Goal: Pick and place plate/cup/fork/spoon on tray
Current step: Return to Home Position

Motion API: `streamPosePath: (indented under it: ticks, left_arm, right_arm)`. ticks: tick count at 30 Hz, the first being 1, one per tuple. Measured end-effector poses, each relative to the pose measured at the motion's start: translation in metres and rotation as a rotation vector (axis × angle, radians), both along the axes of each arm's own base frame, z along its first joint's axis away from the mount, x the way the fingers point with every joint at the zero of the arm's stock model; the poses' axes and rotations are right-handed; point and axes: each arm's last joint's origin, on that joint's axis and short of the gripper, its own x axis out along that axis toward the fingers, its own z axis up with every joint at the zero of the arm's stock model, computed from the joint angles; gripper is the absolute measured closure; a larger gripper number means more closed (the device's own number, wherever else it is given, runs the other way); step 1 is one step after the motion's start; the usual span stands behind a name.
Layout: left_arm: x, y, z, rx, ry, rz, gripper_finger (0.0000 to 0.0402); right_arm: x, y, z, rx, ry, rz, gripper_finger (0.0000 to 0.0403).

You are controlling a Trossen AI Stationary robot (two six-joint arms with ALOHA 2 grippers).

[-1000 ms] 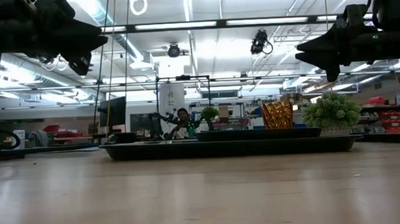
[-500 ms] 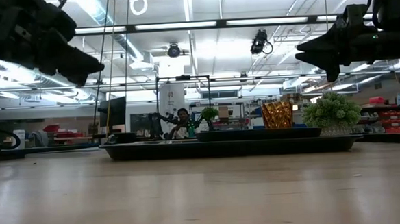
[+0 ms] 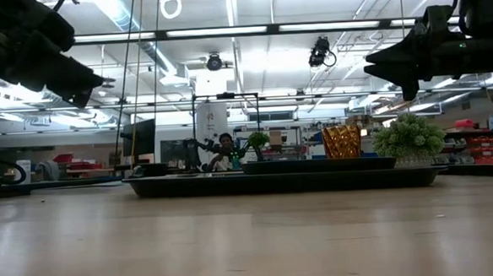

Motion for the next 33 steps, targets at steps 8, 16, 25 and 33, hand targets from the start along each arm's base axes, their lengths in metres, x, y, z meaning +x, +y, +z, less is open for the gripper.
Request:
streamPosePath:
  ticks: [8, 16, 25, 33]
  left_arm:
    - [-0.011, -0.001, -0.002, -0.001, 0.001, -0.001, 0.0296]
    - [-0.019, -0.002, -0.01, -0.036, 0.076, 0.004, 0.0296]
    - [-0.018, -0.001, -0.01, -0.056, 0.075, 0.016, 0.0296]
    - [-0.018, -0.001, -0.01, -0.055, 0.076, 0.017, 0.0296]
  right_arm:
    - [0.0, 0.0, 0.0, 0.0, 0.0, 0.0, 0.0269]
    - [0.0, 0.0, 0.0, 0.0, 0.0, 0.0, 0.0269]
    - [0.0, 0.0, 0.0, 0.0, 0.0, 0.0, 0.0269]
    - [0.0, 0.0, 0.0, 0.0, 0.0, 0.0, 0.0269]
